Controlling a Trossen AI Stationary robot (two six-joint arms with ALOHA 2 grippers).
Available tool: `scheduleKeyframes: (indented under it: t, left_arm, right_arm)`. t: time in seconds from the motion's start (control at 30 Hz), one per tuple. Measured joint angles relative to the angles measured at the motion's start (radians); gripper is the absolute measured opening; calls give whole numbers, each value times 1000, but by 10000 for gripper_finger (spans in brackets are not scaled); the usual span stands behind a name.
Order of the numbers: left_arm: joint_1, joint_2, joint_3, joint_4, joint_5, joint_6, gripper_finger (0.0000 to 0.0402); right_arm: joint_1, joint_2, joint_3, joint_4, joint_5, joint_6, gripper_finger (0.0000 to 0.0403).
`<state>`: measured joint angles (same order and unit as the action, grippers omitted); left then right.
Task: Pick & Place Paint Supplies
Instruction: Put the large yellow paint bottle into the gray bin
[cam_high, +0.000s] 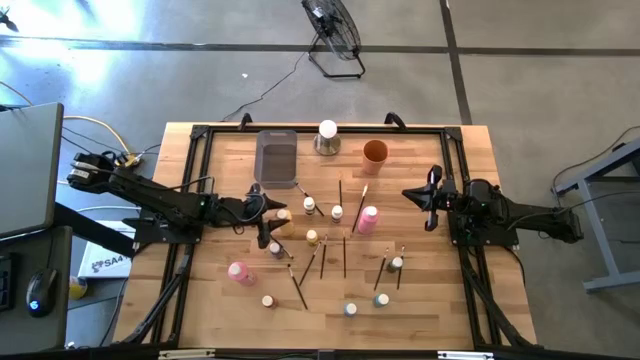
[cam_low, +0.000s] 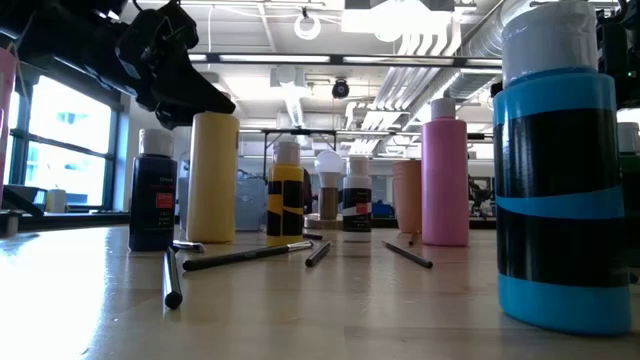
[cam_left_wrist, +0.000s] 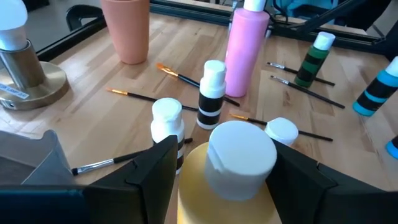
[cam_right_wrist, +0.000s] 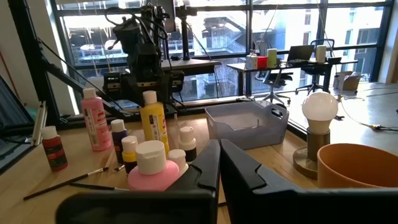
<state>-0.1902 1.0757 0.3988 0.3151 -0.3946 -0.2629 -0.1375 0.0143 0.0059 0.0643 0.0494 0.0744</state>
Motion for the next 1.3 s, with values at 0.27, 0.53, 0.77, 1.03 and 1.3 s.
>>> scheduleKeyframes:
  t: [0.27, 0.53, 0.77, 1.03, 1.3]
  left_arm:
    - [0, 0, 0, 6, 22, 7, 145]
    - [0, 1, -2, 17, 25, 30, 120]
    - [0, 1, -3, 23, 26, 30, 125]
    - [0, 1, -3, 26, 27, 30, 118]
    - [0, -34, -6, 16, 39, 29, 122]
  right_arm:
    - [0, 0, 0, -1, 0, 0, 4]
    - [0, 0, 0, -1, 0, 0, 4]
    - [0, 0, 0, -1, 0, 0, 4]
    - [0, 0, 0, -1, 0, 0, 4]
    - [0, 0, 0, -1, 0, 0, 4]
